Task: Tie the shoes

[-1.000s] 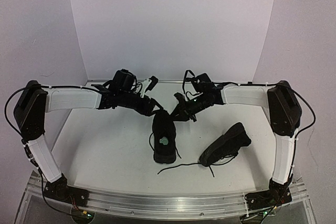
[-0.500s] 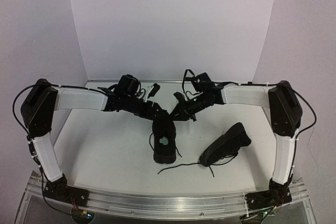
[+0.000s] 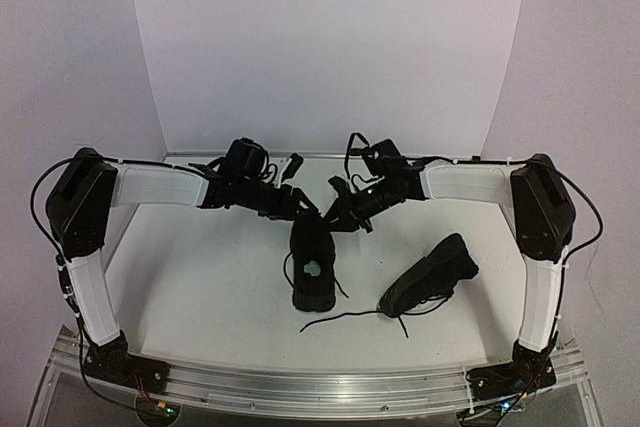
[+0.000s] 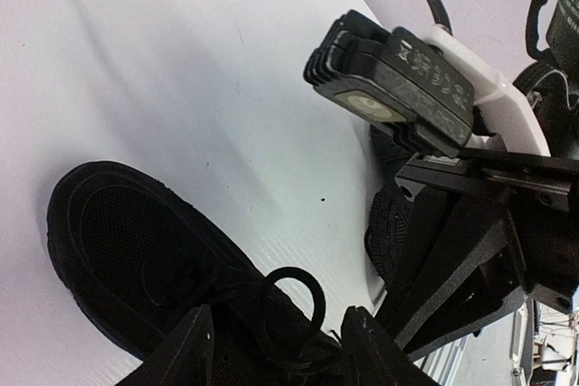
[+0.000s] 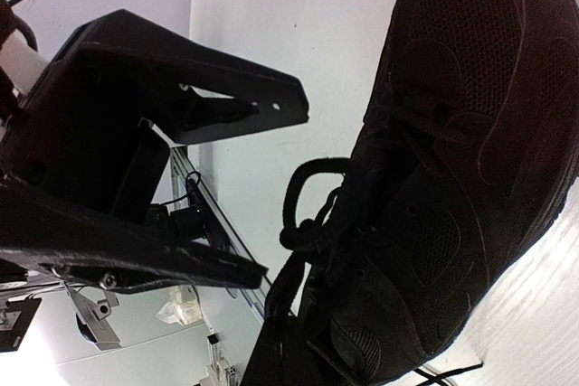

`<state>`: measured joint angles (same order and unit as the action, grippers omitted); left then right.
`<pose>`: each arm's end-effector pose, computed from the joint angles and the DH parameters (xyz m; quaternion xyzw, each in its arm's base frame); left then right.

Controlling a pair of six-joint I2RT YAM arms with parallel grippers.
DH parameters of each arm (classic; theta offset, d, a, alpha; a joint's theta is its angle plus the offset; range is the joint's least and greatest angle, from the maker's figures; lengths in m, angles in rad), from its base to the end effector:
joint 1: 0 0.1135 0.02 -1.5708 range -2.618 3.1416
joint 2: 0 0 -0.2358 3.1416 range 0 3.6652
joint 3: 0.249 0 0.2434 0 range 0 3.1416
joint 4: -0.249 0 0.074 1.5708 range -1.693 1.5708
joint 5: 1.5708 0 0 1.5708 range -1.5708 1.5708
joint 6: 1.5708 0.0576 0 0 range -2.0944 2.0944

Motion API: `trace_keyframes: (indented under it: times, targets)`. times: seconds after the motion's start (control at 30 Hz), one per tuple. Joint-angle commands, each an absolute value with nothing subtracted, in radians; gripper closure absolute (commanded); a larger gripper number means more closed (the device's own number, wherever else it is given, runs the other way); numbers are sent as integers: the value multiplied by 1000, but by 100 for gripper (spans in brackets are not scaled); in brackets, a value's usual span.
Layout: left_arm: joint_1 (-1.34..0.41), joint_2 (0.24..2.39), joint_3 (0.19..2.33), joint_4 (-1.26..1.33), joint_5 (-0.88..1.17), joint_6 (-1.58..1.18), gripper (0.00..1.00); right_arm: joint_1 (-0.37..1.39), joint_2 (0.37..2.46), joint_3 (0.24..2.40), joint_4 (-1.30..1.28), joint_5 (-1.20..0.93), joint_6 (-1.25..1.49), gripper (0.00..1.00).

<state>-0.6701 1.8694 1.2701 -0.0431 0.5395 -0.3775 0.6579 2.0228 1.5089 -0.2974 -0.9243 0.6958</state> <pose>0.3083 -0.2821 0.1814 0.2437 0.8352 -0.4222 0.2545 0.3143 0.3010 0.1831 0.1495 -0.8343 -0.5306 0.0007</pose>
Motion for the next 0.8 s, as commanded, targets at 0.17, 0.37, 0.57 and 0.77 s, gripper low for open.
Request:
trace_keyframes:
  times: [0.17, 0.37, 0.57, 0.77]
  targets:
    - [-654, 1911, 1352, -55, 635, -385, 48, 667, 1972, 1539, -278, -911, 669, 100]
    - [-653, 1937, 1378, -97, 662, -374, 47, 671, 1981, 1552, -278, -914, 666, 100]
    - [-653, 1958, 1404, -144, 662, -358, 57, 674, 1982, 1556, -278, -914, 663, 100]
    - [-653, 1950, 1392, -135, 678, -362, 84, 672, 1978, 1547, -279, -904, 665, 100]
